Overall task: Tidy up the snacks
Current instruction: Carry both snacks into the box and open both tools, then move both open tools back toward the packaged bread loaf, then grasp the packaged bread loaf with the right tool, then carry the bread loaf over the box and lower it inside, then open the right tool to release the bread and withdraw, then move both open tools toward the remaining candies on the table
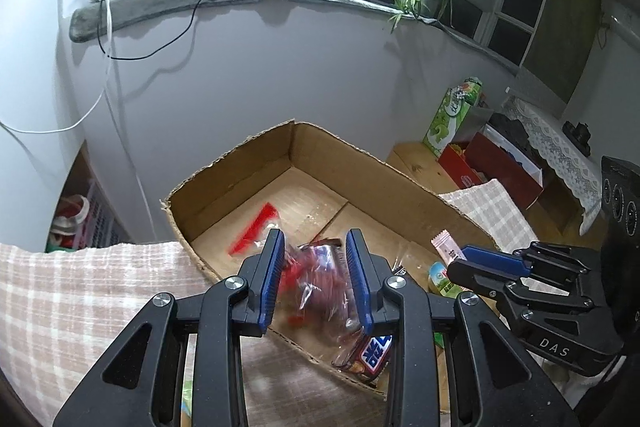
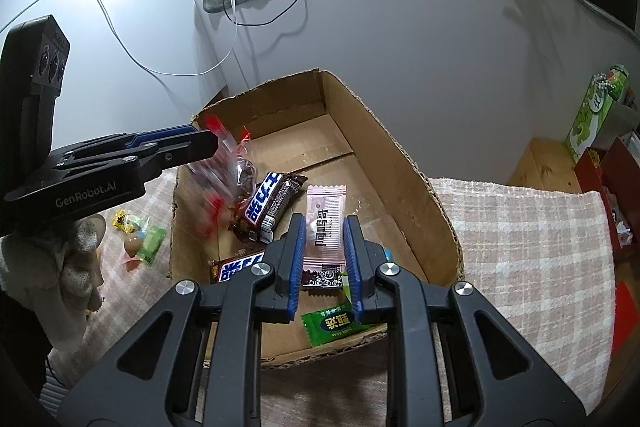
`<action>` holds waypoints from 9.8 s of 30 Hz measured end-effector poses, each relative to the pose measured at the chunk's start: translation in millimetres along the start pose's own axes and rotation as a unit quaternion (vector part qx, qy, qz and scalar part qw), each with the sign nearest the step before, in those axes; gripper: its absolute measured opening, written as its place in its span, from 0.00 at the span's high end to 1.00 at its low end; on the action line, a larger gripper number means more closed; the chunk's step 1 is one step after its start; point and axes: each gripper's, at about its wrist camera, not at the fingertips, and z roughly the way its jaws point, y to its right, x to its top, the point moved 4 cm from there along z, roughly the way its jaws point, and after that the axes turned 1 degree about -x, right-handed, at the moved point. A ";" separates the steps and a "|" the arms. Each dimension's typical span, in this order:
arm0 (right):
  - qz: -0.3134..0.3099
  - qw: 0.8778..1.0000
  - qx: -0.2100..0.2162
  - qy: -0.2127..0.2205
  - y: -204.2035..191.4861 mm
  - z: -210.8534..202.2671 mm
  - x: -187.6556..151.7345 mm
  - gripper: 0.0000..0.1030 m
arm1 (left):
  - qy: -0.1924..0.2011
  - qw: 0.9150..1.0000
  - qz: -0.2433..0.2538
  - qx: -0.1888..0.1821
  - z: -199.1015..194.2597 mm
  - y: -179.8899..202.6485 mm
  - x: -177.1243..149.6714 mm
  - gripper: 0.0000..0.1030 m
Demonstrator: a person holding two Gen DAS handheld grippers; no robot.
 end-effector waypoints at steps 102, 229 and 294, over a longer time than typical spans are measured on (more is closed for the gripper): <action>-0.016 0.928 0.315 -0.196 -248.0 45.3 -67.6 0.61 | 0.020 0.975 -0.221 0.020 -165.5 -117.5 -196.4 0.50; -0.069 0.992 0.105 0.014 -134.1 -62.6 -45.4 0.14 | 0.037 0.992 -0.115 0.047 -165.5 -102.1 -130.3 0.43; -0.100 0.991 0.029 -0.084 -197.2 91.5 -48.2 0.70 | -0.075 0.993 0.081 0.039 -36.4 -121.5 -108.0 0.79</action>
